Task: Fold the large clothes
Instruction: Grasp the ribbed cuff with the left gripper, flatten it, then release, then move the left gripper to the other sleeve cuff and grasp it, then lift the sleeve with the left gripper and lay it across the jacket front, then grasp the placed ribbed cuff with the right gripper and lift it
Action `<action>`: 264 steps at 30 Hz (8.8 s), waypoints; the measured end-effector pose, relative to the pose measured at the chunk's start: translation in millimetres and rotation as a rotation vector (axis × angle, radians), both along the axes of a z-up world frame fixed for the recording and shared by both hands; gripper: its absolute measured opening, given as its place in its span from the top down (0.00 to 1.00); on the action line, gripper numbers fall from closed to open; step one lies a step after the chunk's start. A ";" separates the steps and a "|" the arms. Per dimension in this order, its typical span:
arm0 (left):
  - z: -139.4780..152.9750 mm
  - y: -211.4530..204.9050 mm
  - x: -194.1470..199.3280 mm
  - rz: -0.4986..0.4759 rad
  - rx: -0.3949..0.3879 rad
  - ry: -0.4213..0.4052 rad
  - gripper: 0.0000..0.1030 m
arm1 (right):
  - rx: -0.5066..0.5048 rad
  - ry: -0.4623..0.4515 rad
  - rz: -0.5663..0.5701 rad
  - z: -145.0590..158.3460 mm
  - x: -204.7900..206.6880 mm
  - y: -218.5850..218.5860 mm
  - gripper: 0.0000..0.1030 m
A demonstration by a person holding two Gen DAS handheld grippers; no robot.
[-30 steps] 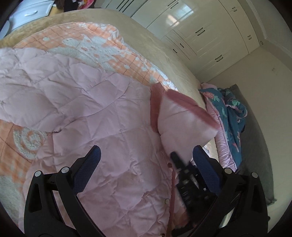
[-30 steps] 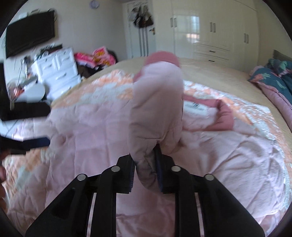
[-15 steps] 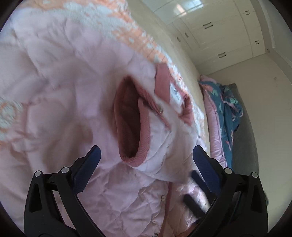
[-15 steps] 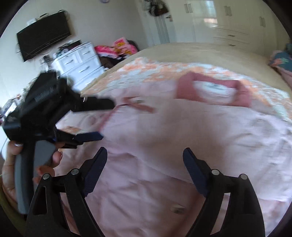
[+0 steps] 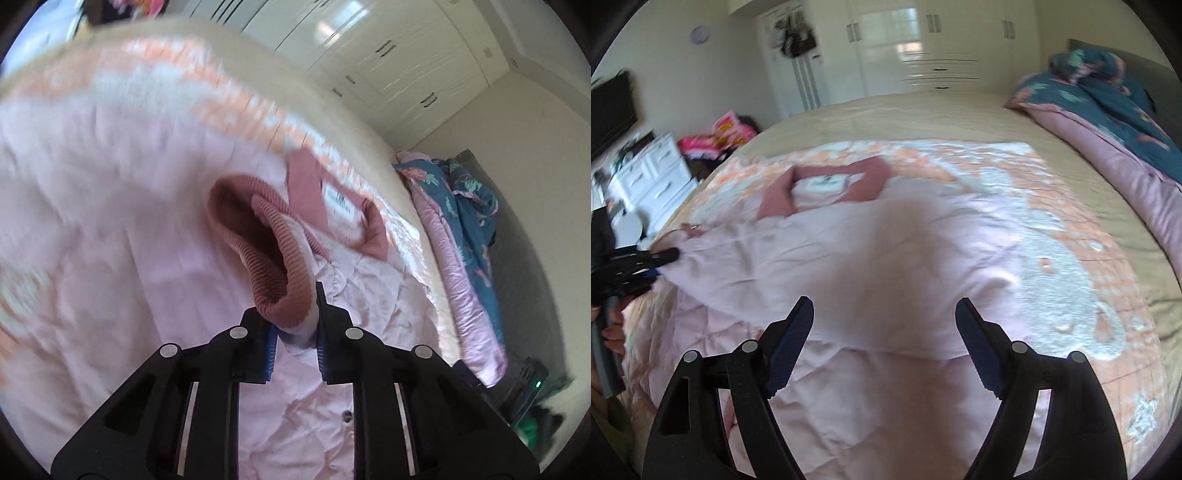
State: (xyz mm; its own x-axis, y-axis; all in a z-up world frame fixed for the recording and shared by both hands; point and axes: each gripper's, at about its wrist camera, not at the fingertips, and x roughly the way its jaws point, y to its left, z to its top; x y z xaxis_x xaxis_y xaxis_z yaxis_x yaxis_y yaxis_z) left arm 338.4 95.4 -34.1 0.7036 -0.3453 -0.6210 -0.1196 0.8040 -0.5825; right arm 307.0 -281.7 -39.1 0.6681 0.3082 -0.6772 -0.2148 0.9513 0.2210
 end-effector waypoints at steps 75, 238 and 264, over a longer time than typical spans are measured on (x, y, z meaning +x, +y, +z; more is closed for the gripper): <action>34.6 115.5 -84.6 0.366 0.244 0.166 0.09 | 0.076 -0.062 0.198 92.2 -32.7 173.1 0.04; -8.2 -204.7 -47.0 -0.443 0.772 -0.160 0.73 | 0.384 0.031 -0.153 44.3 -26.0 -61.7 0.04; 51.7 -23.7 -49.5 -0.058 0.495 -0.043 0.09 | 0.319 0.252 -0.037 -18.0 -18.1 22.0 0.04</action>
State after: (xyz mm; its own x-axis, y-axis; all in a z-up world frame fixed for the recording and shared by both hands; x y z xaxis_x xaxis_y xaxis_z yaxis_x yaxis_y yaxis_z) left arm 288.9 71.7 17.6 0.7208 -0.0559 -0.6909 -0.0504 0.9899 -0.1327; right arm 288.9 -259.7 -57.1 0.5082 0.5083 -0.6953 -0.0834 0.8325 0.5477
